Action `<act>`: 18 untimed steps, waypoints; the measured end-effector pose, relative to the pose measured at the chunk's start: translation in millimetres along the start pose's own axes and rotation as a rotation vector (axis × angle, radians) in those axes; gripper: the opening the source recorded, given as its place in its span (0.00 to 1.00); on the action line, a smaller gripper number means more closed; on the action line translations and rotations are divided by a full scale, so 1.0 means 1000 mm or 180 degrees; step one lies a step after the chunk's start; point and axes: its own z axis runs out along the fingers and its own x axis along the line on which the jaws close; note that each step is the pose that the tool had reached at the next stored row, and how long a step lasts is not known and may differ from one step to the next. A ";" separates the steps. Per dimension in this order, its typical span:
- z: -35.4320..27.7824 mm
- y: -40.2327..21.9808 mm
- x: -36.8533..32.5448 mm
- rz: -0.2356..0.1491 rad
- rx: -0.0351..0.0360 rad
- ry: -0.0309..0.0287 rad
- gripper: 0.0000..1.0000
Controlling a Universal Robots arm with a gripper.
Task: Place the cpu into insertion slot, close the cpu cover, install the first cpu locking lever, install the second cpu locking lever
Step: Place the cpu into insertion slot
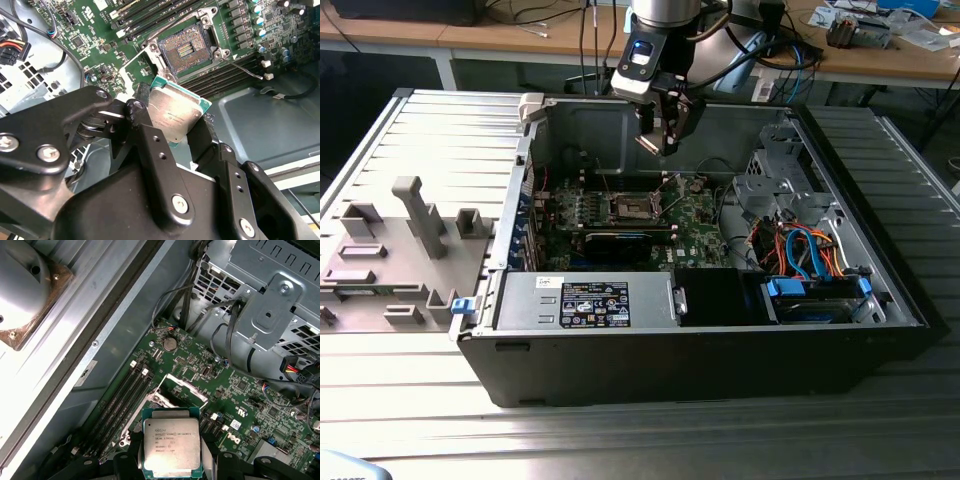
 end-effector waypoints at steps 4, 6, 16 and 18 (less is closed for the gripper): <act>0.0001 0.0000 0.0000 0.0005 0.0000 0.0000 0.55; 0.0001 0.0000 0.0000 0.0007 0.0000 -0.0001 0.55; 0.0003 0.0000 0.0000 0.0023 0.0000 -0.0002 0.55; 0.0003 0.0000 0.0000 0.0025 0.0000 -0.0002 0.55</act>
